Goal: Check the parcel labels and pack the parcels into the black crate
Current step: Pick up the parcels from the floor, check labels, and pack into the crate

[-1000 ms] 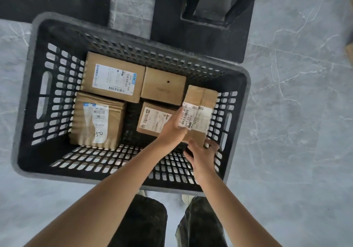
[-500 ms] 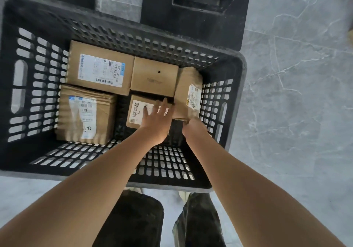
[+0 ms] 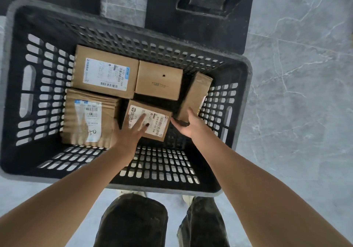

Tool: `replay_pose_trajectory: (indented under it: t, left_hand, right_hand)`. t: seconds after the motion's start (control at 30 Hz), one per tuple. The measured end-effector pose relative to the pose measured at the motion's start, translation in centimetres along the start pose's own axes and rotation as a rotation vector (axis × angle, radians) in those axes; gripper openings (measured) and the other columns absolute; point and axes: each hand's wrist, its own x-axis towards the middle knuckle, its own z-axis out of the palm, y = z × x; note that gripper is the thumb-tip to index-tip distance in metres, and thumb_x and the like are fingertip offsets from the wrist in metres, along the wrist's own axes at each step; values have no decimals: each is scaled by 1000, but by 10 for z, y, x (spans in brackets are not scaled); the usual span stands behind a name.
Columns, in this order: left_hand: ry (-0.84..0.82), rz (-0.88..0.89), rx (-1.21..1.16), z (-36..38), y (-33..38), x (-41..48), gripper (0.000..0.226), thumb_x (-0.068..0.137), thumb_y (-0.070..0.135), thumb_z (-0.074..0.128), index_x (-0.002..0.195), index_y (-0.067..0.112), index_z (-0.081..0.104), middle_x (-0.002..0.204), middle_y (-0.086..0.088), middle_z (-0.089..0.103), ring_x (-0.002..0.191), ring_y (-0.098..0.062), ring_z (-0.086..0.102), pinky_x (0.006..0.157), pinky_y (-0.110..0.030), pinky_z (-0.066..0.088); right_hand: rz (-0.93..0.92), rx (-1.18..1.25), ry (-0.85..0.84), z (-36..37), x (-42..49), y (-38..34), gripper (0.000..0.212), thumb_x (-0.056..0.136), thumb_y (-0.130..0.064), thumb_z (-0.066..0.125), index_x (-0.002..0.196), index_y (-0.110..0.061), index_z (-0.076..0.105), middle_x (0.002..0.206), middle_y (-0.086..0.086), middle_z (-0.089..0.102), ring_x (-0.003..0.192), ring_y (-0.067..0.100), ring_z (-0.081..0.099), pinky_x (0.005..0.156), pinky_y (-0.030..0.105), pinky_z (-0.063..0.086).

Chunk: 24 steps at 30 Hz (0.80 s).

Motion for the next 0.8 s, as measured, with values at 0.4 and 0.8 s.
replay_pose_trajectory:
  t: [0.4,0.8]
  left_hand:
    - [-69,-103,17,0,1,-6,93,88,27,53,146,21,-20,146,-16,-38,139,-38,-25,114,-57,-3]
    - [-19,-73,-63,20,0,-2,95,88,20,53,145,23,-24,142,-13,-45,140,-36,-24,117,-52,1]
  right_hand:
    - [-143,331,160,-23,17,-8,58,91,-43,57,140,-18,37,131,14,45,115,38,54,69,36,60]
    - [-42,419,7,-35,19,-13,58,86,-33,68,133,-17,38,120,25,49,96,50,55,54,49,57]
